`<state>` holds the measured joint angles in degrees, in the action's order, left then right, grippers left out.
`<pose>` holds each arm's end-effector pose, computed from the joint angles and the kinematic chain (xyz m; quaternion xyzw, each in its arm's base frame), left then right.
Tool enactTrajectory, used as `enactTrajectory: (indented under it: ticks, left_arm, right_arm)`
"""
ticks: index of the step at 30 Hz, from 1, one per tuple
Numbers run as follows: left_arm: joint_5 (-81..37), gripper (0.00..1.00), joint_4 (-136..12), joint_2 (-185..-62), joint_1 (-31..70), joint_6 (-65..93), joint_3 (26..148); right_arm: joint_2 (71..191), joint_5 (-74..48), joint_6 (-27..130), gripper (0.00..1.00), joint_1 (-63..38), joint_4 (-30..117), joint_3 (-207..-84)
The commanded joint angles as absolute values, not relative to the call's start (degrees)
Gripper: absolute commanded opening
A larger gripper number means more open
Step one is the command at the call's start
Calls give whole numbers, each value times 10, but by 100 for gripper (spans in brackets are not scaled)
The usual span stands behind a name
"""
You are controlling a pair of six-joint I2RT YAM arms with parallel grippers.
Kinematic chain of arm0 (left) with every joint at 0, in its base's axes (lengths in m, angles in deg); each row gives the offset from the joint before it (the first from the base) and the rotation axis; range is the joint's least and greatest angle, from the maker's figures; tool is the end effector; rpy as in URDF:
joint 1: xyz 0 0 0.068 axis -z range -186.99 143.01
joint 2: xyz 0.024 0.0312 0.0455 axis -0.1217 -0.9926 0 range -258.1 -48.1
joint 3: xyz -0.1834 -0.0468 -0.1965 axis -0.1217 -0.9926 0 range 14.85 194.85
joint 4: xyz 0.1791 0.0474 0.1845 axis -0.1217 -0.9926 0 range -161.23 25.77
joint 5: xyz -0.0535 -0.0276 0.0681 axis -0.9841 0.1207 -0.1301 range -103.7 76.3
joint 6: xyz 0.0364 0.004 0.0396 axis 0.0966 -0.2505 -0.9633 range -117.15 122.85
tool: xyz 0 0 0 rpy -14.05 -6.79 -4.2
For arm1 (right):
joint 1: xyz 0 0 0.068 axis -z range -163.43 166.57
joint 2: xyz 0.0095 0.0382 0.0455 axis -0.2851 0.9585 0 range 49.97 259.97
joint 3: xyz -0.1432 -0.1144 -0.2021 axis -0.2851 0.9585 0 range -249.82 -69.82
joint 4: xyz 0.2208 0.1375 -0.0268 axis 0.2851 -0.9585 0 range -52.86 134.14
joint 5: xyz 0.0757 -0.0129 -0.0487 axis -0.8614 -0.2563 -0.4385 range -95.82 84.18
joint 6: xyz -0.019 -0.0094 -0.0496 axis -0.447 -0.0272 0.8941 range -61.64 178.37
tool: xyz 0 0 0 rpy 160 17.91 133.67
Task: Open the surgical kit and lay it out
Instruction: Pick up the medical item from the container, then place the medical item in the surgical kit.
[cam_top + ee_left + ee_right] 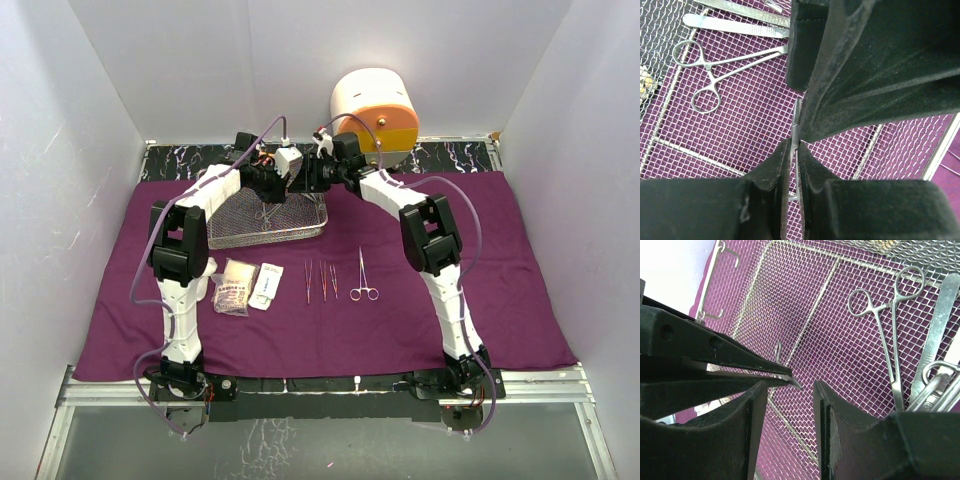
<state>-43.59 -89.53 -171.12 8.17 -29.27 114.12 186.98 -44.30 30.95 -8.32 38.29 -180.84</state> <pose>0.4597 -0.1429 0.2119 0.4456 0.7930 -0.1891 0.3699 0.4862 0.2499 0.1863 -0.1419 0.8285 0.4607 0.2849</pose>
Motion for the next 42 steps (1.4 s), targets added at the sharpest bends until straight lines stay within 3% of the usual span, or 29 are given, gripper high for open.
enactTrajectory:
  ticks: [1,18,25,32,37,42]
  left_arm:
    - [-462,0,-891,-1654,82,-292,1136]
    - [-461,0,-889,-1651,82,-291,1131]
    - [-461,0,-888,-1648,82,-288,1134]
    - [-460,0,-888,-1632,81,-287,1134]
    - [-459,33,-901,-1607,82,-298,1143]
    - [-446,49,-911,-1567,82,-308,1147]
  right_arm:
    - [1885,-434,307,40,-88,404,-1848]
    - [1899,-443,299,22,-99,407,-1859]
    - [1887,-451,303,1,-99,409,-1862]
    - [1862,-452,316,0,-94,403,-1867]
    - [1829,-459,324,0,-81,398,-1865]
    - [1779,-483,330,0,-59,398,-1851]
